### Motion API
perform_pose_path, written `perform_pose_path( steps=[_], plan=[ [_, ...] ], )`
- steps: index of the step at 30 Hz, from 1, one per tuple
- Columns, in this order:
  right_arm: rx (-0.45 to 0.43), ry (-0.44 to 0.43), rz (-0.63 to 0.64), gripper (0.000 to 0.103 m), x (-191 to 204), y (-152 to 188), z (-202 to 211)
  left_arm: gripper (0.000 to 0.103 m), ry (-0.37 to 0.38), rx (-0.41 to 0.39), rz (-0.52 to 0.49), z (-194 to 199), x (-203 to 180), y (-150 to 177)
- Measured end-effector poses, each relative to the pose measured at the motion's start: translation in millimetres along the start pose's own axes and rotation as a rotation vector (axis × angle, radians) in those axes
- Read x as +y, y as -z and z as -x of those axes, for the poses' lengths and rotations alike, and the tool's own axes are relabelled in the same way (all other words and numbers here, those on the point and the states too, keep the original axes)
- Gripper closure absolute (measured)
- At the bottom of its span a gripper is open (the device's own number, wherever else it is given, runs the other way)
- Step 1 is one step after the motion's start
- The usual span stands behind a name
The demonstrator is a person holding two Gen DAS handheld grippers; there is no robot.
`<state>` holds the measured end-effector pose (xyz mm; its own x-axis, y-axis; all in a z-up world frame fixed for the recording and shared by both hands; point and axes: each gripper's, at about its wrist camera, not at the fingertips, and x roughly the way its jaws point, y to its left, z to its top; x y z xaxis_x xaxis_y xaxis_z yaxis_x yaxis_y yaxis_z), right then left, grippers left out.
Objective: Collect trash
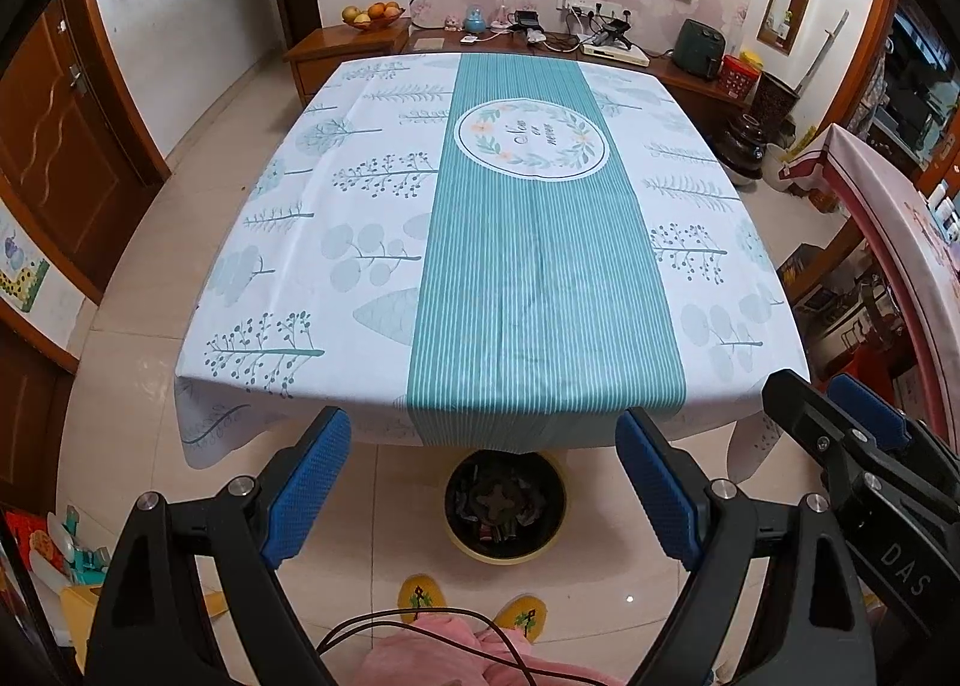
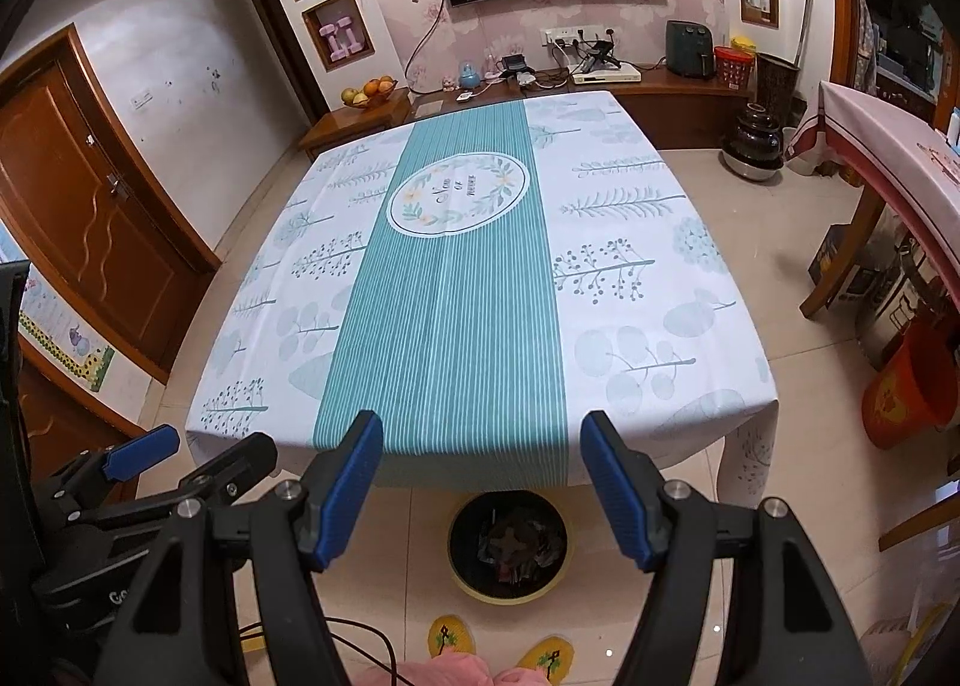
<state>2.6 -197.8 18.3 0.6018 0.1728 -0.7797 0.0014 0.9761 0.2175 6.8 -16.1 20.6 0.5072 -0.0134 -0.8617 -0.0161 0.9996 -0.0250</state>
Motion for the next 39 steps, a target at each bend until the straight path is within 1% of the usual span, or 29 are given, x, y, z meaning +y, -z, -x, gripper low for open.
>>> perform_pose_path(
  steps=[19,27,39],
  plan=[
    [0.001,-0.002,0.000,0.034,-0.3,-1.1,-0.4,0.014,-0.007,0.000,0.004,-0.6,1.0,-1.6],
    [0.005,-0.003,-0.002,0.034,1.2,-0.1,-1.5,0.014,-0.005,0.007,0.001,-0.4,4.7,3.5],
    [0.012,-0.002,-0.013,0.034,-0.2,12.5,-0.9,0.014,0.000,0.018,-0.007,-0.9,3.7,9.8]
  ],
)
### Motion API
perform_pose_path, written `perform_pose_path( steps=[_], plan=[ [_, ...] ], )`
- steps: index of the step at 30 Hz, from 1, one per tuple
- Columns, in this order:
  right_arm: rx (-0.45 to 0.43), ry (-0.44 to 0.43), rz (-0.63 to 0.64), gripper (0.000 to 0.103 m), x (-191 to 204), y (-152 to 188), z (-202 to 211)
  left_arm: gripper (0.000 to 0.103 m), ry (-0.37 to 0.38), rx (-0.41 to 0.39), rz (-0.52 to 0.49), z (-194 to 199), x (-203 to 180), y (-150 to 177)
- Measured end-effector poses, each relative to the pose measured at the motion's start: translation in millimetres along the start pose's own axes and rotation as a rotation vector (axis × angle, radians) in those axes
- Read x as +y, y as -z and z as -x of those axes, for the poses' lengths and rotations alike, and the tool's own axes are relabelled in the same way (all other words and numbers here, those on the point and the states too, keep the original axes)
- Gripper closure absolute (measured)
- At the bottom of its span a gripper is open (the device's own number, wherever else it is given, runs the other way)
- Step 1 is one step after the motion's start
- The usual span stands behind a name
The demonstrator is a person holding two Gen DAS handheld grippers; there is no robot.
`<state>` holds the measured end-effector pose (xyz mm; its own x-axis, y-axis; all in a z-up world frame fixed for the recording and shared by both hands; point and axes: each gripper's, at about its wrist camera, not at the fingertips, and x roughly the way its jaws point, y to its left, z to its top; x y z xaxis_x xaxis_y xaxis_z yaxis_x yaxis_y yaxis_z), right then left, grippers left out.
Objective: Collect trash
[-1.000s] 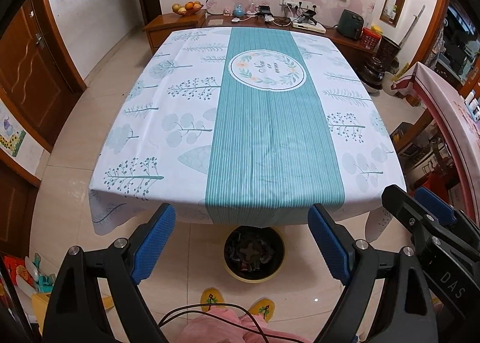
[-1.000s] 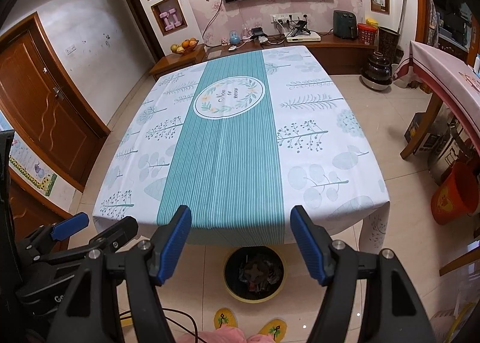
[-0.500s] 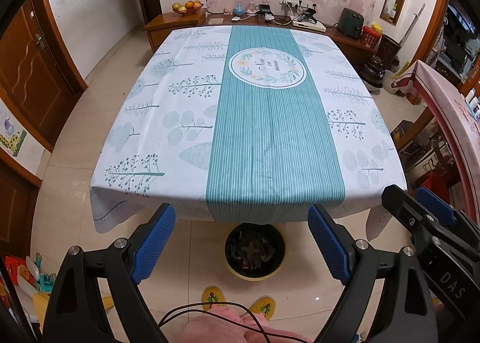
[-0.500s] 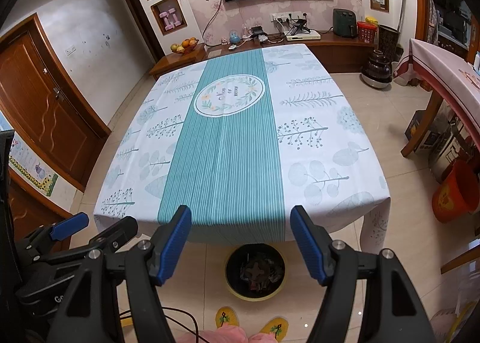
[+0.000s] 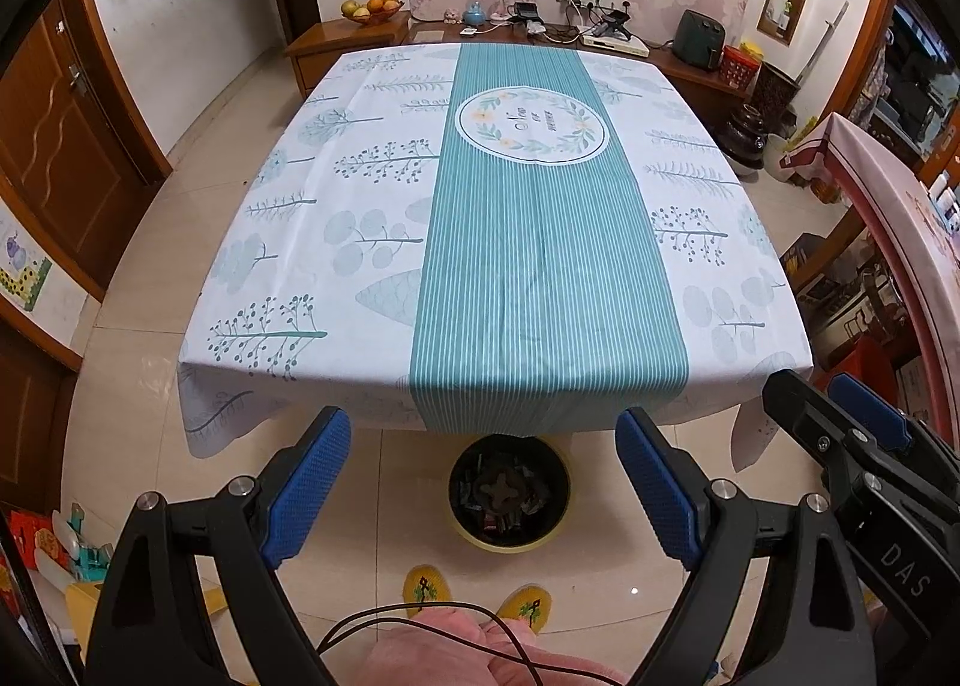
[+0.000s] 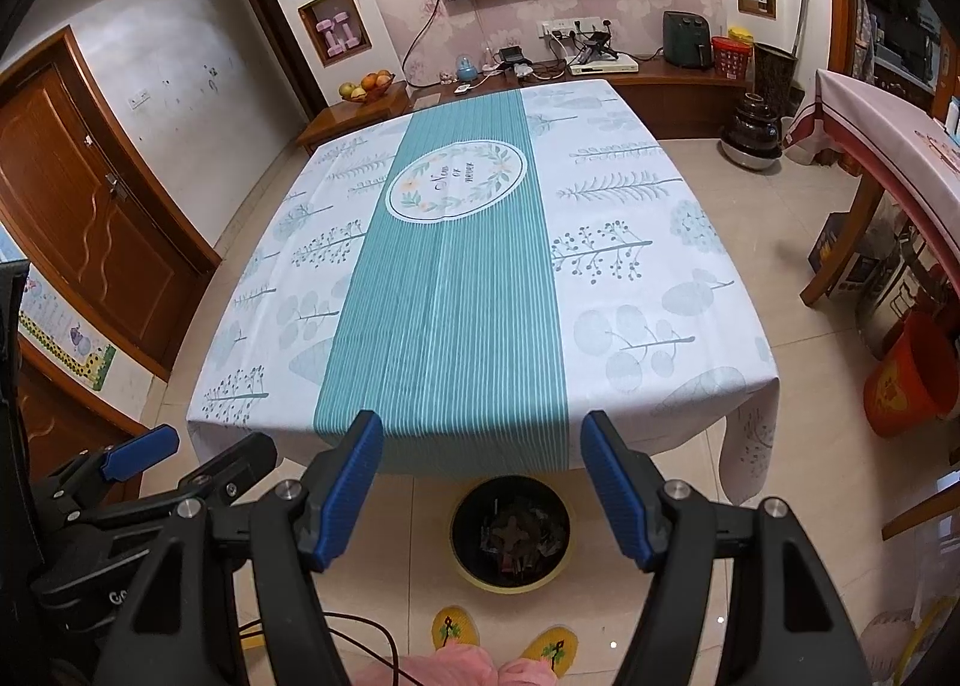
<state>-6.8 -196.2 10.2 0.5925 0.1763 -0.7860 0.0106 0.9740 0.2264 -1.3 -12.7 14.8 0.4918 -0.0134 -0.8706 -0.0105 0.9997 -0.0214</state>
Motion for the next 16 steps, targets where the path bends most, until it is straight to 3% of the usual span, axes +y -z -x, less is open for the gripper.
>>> perform_pose_path(
  steps=[16],
  plan=[
    [0.005,0.000,-0.001,0.034,0.0,6.3,1.5,0.014,-0.002,0.007,0.000,1.8,2.3,7.8]
  ],
)
